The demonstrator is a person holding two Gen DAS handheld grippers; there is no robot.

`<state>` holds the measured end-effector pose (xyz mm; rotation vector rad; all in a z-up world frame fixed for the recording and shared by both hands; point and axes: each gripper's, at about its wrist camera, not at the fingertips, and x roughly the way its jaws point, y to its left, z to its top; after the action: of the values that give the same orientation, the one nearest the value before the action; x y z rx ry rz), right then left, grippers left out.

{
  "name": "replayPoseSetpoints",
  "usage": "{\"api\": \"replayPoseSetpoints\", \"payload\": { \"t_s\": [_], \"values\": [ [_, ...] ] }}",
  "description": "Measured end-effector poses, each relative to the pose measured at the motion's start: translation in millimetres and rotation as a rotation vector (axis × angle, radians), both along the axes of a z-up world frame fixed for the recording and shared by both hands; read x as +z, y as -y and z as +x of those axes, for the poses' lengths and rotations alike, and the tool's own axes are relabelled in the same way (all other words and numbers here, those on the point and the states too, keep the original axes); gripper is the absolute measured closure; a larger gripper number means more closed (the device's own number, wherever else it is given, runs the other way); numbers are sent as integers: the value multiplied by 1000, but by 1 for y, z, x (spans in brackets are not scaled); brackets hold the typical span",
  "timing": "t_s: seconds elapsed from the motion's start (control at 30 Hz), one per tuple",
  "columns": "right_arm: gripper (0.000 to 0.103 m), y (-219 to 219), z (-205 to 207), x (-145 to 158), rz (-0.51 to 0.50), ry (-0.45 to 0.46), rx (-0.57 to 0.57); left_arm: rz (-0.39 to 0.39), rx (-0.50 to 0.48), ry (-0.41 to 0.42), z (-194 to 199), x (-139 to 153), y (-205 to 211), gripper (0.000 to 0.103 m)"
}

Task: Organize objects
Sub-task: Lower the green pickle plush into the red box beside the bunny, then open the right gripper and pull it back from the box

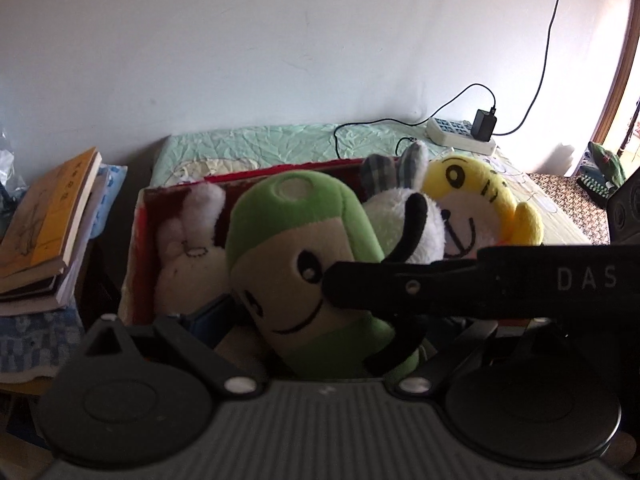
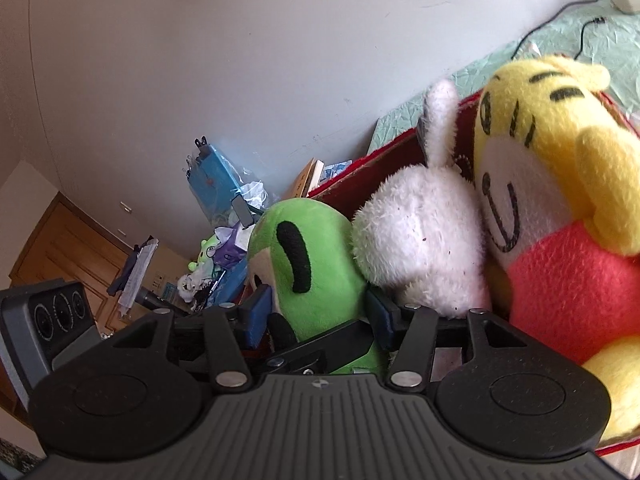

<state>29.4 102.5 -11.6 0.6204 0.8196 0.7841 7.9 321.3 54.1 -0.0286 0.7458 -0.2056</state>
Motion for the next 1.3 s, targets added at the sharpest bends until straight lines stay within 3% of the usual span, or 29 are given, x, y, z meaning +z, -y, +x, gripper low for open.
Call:
{"api": "replayPoseSetpoints", "payload": {
  "t_s": [0.2, 0.5, 0.67, 0.83, 1.1, 1.3],
  "values": [
    [47, 4, -4, 2, 8, -25, -13, 15, 19, -12, -5, 4, 2, 5],
    [46, 15, -21, 17, 9, -16, -73, 99, 74, -63, -11, 18, 17, 4],
    [47, 18, -32, 27, -42, 14, -123, 161, 74, -64, -18, 25, 35, 3],
    [40, 23, -46, 35, -105, 67, -181, 197, 89, -64, -24, 33, 49, 3],
    [40, 45, -58, 40, -166, 106, -292, 192, 97, -79, -28, 38, 62, 3],
    [40, 63, -64, 43, -214, 128, -345, 231, 114, -54, -38, 42, 80, 3]
  ]
}}
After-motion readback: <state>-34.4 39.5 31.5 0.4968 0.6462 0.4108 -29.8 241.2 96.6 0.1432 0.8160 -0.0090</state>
